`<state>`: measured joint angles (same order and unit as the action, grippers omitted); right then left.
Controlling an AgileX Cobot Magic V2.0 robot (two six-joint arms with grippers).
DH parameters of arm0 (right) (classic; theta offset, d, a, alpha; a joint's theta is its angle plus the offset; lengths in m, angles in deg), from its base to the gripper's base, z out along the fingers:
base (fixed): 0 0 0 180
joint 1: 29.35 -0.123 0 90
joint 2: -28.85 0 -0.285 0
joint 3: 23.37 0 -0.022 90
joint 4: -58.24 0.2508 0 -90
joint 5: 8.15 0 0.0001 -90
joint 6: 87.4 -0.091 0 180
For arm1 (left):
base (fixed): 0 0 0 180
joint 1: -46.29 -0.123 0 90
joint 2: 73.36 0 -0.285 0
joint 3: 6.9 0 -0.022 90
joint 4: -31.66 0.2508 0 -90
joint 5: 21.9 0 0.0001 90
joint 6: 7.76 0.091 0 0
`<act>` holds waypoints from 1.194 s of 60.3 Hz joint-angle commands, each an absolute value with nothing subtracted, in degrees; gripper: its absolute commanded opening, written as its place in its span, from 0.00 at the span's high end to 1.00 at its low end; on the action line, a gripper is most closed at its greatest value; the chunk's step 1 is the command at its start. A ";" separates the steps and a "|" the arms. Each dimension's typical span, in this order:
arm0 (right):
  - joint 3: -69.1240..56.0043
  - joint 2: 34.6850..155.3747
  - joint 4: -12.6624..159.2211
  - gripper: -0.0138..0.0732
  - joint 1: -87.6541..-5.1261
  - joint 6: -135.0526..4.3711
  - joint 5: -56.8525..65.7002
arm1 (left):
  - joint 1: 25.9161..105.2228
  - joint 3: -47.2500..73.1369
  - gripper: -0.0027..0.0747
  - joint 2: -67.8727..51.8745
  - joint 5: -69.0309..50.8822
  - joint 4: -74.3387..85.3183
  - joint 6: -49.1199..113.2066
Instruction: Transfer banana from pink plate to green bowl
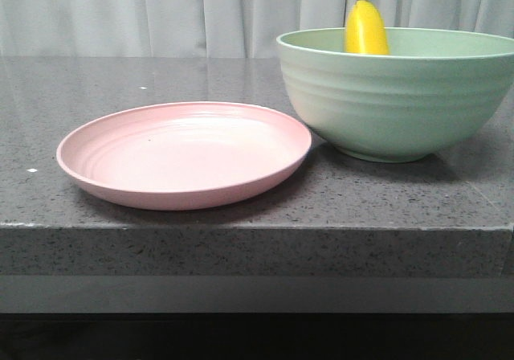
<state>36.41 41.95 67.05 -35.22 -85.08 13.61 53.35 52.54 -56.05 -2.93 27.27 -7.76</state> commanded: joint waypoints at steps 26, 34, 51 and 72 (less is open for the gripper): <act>35.07 42.55 67.20 0.91 -35.19 -84.82 9.45 | 45.46 71.09 0.99 -67.08 -15.42 24.32 -8.47; 35.07 42.55 67.20 0.91 -35.19 -84.82 9.45 | 45.46 70.86 0.99 -67.08 -15.49 23.94 -8.47; 35.07 42.55 67.20 0.91 -35.19 -84.82 9.45 | 45.46 70.86 0.99 -66.88 -15.39 23.94 -8.47; 35.07 42.55 67.20 0.91 -35.19 -84.82 9.45 | 45.46 70.86 0.99 -66.88 -15.39 23.94 -8.47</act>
<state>36.41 41.95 67.24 -35.22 -85.08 13.64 45.61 70.75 -65.85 -10.33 24.56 -7.76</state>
